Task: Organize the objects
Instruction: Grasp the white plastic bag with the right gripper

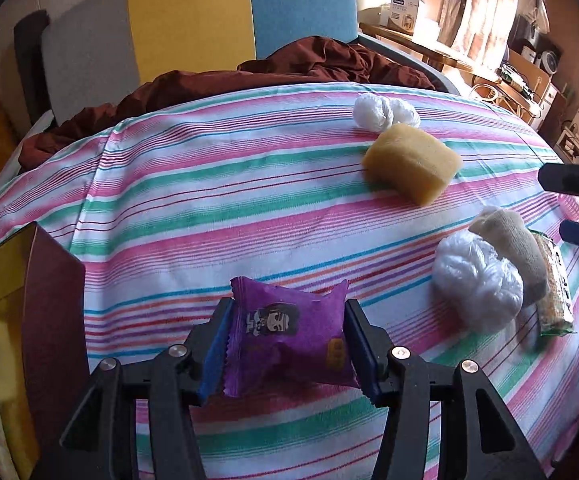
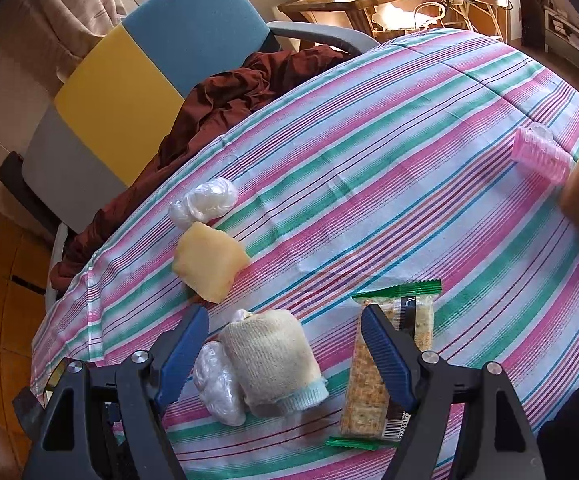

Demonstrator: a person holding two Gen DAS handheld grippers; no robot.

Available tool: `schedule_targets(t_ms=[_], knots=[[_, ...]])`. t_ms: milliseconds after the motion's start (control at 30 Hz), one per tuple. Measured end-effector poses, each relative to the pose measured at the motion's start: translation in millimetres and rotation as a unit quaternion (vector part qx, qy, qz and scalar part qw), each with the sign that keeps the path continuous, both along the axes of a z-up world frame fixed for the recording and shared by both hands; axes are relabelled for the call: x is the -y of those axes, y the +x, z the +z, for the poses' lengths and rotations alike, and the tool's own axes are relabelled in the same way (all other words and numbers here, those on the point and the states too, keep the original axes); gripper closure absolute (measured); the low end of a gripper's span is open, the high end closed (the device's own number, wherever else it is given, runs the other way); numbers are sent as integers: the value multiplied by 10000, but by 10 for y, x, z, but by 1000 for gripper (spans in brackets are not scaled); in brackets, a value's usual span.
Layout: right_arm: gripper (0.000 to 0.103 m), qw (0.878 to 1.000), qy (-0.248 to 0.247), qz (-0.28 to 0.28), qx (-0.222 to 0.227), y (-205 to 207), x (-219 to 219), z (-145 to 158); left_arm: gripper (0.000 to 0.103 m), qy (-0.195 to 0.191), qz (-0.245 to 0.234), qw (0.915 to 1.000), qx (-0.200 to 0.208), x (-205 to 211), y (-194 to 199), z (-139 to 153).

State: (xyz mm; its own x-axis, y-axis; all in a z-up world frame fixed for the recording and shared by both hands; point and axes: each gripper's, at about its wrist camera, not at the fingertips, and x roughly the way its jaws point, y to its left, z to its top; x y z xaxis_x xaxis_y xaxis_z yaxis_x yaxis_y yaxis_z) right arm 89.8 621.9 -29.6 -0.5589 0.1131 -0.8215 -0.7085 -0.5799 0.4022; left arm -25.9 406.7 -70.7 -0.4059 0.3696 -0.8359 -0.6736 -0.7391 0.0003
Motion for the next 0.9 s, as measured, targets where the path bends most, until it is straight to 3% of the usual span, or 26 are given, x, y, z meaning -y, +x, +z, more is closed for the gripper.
schedule_targets(t_ms=[267,533,767,900], knots=[[23,10000,24,41,71,-31,6,-14,47,82,29,9990,-448,43,176,-47],[23,9995,-90,263,163,-127,55,-55,47,48,53,9984,-569,3,191,-64],[18,9961,395,775,119,-743,30,152,47,46,47,9982,-598,0,191,-74],[16,9941,556,861,362,-1241,-96,111,47,81,53,9983,-581,16,182,-80]])
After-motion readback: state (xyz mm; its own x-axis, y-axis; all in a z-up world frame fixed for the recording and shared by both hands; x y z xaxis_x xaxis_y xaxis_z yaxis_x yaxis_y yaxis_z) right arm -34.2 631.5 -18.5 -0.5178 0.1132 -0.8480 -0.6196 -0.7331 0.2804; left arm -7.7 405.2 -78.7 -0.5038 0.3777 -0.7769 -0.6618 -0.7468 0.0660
